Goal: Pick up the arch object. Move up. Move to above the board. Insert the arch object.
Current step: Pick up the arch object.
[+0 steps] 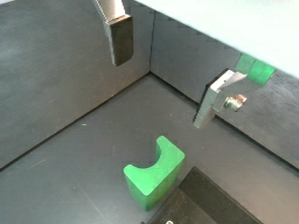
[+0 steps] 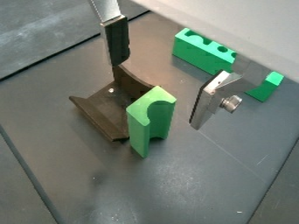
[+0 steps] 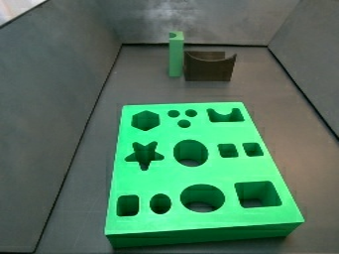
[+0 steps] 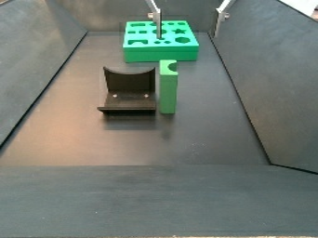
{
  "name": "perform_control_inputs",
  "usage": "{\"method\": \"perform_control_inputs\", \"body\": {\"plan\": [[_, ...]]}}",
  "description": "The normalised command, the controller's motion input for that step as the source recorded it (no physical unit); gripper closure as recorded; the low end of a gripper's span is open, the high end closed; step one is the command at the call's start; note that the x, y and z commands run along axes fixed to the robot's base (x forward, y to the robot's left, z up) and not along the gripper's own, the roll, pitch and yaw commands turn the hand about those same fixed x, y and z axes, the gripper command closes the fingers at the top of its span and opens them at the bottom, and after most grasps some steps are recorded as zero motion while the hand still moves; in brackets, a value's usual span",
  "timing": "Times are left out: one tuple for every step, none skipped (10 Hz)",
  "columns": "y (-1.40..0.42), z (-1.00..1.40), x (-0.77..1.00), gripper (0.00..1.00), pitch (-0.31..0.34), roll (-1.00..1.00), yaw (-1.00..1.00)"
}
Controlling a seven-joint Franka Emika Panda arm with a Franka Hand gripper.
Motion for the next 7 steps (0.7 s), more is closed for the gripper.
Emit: {"method": "perform_control_inputs", "body": {"plan": [[-0.33, 0.0, 0.68, 0.0, 0.106, 0.11, 0.0], [-0.25, -0.12, 0.81, 0.0, 0.03, 0.0, 0.0], [-0.16, -0.22, 0.87, 0.0, 0.0, -0.02, -0.07], [-0.06, -0.29, 0.74, 0.0, 0.0, -0.02, -0.07], [-0.01, -0.4, 0.56, 0.0, 0.0, 0.0, -0.02], [-0.09, -0.52, 0.5, 0.0, 0.0, 0.03, 0.0], [-0.11, -0.58, 0.31, 0.0, 0.0, 0.09, 0.0]]}}
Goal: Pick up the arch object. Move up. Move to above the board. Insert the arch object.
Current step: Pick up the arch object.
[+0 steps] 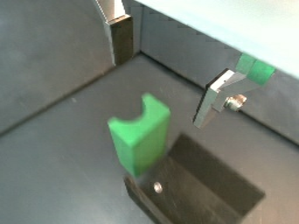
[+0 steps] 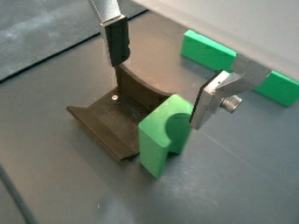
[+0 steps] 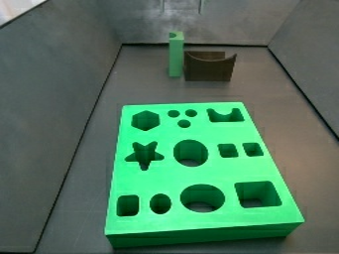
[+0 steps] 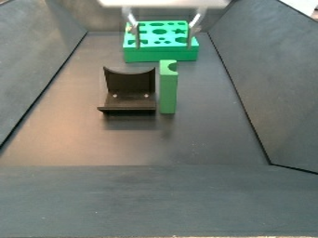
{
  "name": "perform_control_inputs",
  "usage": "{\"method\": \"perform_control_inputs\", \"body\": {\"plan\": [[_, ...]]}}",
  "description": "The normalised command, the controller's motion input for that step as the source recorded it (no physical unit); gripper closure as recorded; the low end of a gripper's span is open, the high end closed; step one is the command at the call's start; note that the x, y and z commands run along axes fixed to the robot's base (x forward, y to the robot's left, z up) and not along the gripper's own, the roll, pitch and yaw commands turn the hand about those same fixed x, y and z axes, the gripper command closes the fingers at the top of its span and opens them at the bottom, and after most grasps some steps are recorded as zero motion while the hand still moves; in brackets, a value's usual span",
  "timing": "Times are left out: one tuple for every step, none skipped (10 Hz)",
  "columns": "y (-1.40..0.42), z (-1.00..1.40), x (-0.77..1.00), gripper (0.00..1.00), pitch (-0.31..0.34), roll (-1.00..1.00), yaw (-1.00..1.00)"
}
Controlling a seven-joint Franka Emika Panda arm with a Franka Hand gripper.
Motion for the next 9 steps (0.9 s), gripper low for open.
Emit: {"method": "perform_control_inputs", "body": {"plan": [[-0.1, -0.59, 0.11, 0.0, 0.0, 0.1, 0.0], [-0.07, -0.61, 0.0, 0.0, 0.0, 0.11, 0.04], [-0.04, -0.65, 0.0, 0.0, 0.0, 0.14, 0.07], [-0.02, -0.67, 0.0, 0.0, 0.0, 0.13, 0.09], [0.0, -0.56, 0.0, 0.0, 0.0, 0.03, 0.06], [0.0, -0.45, 0.0, 0.0, 0.0, 0.0, 0.06], [0.0, -0.38, 0.0, 0.0, 0.0, 0.0, 0.1], [0.0, -0.02, -0.04, 0.0, 0.0, 0.0, 0.0], [0.0, 0.0, 0.0, 0.0, 0.0, 0.0, 0.0]]}}
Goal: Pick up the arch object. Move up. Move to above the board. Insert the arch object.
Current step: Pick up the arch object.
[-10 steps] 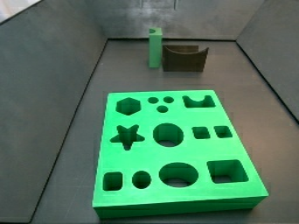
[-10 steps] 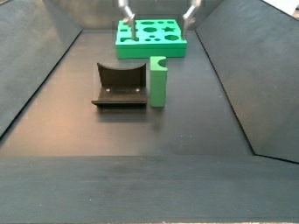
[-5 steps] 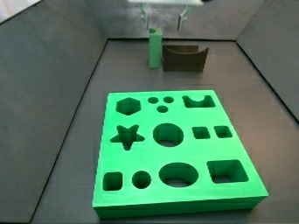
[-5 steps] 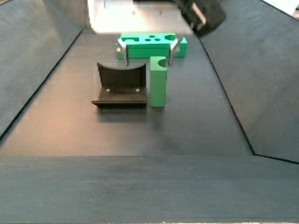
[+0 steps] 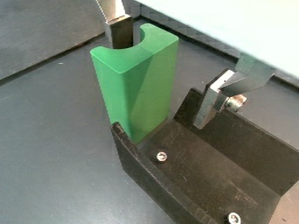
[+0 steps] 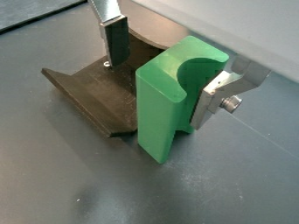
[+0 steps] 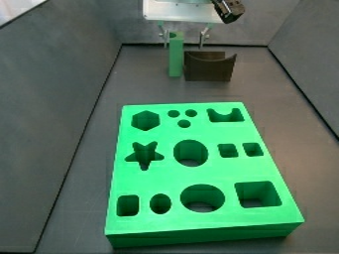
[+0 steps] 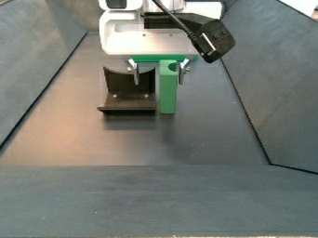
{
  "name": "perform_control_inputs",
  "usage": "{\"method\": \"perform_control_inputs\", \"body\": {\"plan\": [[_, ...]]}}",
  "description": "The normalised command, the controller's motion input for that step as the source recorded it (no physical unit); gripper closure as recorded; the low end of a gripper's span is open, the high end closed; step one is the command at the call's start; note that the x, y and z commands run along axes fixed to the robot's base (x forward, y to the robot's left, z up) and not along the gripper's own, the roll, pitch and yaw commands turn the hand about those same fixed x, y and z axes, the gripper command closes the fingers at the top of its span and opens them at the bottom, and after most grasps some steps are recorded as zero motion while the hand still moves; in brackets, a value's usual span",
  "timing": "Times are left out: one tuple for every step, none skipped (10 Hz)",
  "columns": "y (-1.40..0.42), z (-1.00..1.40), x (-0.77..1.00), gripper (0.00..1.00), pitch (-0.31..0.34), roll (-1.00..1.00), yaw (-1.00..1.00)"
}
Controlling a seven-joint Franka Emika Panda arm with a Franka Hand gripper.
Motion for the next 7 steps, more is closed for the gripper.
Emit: {"method": "perform_control_inputs", "body": {"plan": [[0.0, 0.0, 0.0, 1.0, 0.0, 0.0, 0.0], [0.0, 0.0, 0.0, 1.0, 0.0, 0.0, 0.0], [0.0, 0.0, 0.0, 1.0, 0.0, 0.0, 0.0], [0.0, 0.0, 0.0, 1.0, 0.0, 0.0, 0.0], [0.0, 0.0, 0.0, 1.0, 0.0, 0.0, 0.0], [0.0, 0.0, 0.0, 1.0, 0.0, 0.0, 0.0], [0.0, 0.0, 0.0, 1.0, 0.0, 0.0, 0.0]]}}
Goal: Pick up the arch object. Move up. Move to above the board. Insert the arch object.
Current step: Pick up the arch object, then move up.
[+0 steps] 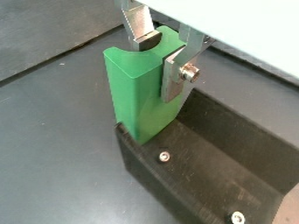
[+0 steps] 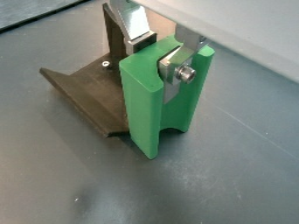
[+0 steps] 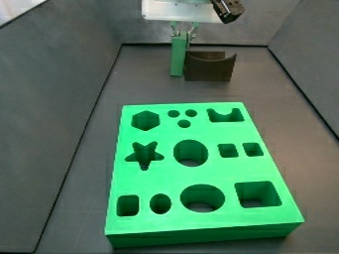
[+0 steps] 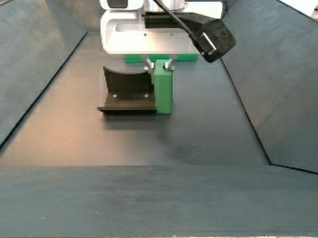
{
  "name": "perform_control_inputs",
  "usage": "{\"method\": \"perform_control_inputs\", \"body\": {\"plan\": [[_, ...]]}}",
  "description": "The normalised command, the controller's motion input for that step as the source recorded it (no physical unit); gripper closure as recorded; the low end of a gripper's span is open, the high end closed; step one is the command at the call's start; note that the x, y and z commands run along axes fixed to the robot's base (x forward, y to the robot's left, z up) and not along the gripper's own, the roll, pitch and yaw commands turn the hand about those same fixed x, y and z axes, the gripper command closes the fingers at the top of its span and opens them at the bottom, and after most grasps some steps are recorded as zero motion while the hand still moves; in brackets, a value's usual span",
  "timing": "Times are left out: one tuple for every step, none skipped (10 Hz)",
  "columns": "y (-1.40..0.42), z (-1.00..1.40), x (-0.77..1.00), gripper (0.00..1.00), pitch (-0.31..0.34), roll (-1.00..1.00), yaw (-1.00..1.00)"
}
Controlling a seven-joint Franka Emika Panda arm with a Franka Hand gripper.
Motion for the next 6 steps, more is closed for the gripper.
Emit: {"method": "perform_control_inputs", "body": {"plan": [[0.0, 0.0, 0.0, 1.0, 0.0, 0.0, 0.0], [0.0, 0.0, 0.0, 1.0, 0.0, 0.0, 0.0], [0.0, 0.0, 0.0, 1.0, 0.0, 0.0, 0.0], [0.0, 0.0, 0.0, 1.0, 0.0, 0.0, 0.0], [0.0, 0.83, 0.0, 1.0, 0.0, 0.0, 0.0], [0.06, 0.83, 0.0, 1.0, -0.005, 0.0, 0.02]]}}
